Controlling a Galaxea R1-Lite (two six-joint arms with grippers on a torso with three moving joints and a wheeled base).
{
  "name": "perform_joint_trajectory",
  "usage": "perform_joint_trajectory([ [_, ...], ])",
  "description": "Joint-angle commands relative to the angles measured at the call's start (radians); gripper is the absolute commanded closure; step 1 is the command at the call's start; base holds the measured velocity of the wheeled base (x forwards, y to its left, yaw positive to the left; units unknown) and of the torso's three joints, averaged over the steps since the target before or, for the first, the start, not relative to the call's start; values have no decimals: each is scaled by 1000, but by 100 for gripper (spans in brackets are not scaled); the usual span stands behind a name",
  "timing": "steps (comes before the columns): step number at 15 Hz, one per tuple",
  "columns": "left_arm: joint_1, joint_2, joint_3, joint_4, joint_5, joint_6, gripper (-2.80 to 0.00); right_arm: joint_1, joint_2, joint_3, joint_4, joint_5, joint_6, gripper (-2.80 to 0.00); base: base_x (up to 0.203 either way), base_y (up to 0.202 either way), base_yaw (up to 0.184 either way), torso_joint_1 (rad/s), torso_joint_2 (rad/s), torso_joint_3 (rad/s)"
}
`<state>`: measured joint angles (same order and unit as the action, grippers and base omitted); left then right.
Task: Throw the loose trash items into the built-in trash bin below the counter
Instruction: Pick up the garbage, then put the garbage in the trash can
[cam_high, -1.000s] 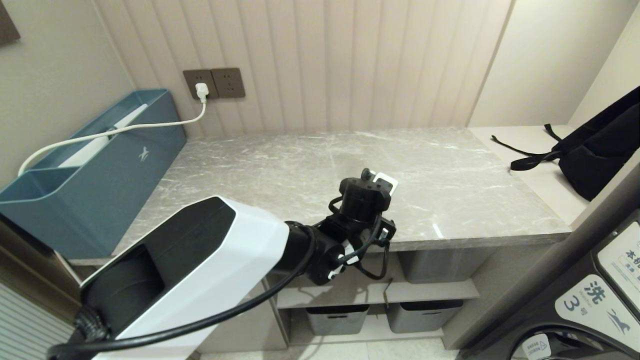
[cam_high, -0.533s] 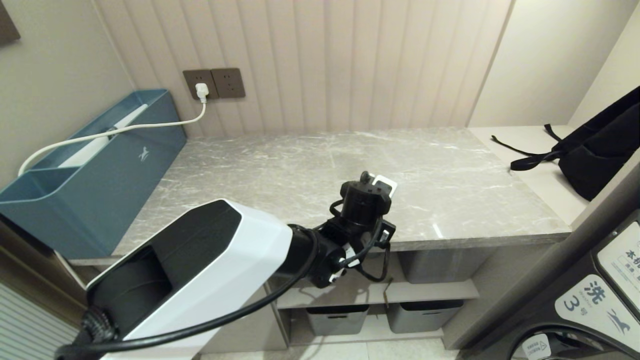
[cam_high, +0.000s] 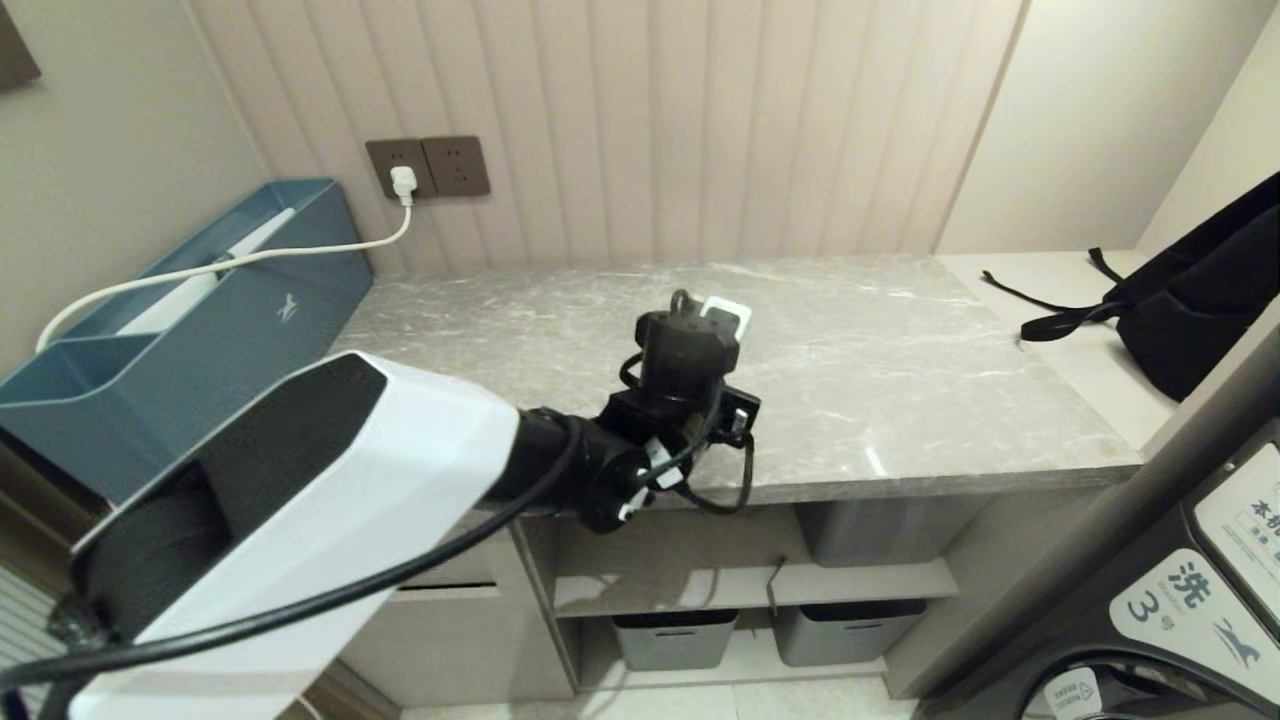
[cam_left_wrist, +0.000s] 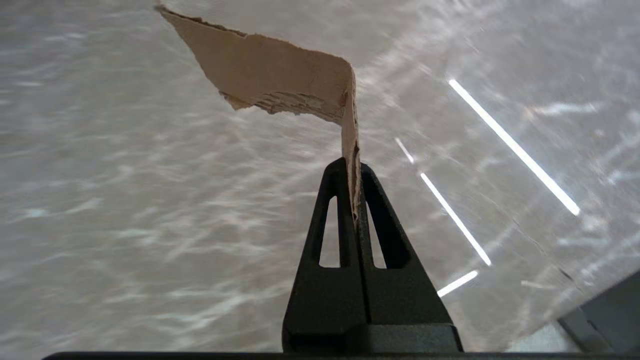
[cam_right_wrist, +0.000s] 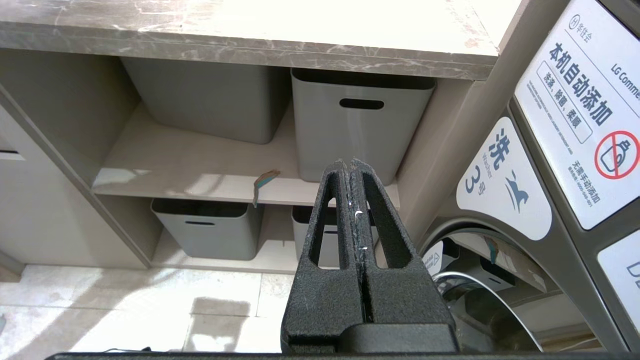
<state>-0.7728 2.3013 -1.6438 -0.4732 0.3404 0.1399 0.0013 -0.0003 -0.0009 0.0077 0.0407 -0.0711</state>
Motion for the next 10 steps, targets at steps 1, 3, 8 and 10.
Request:
perform_joint_trajectory([
  [1,28,-122,57,-2,3,-6,0,0,0,1,0,1,-1,0,0,0,0,0,0,0],
  [3,91,-257,187,-1,0,-17,0,0,0,1,0,1,-1,0,0,0,0,0,0,0],
  [8,346,-665,642,2,-85,-23,0,0,0,1,0,1,-1,0,0,0,0,0,0,0],
  [10,472,-852,837,7,-143,-23,0,0,0,0,0,1,-1,0,0,0,0,0,0,0],
])
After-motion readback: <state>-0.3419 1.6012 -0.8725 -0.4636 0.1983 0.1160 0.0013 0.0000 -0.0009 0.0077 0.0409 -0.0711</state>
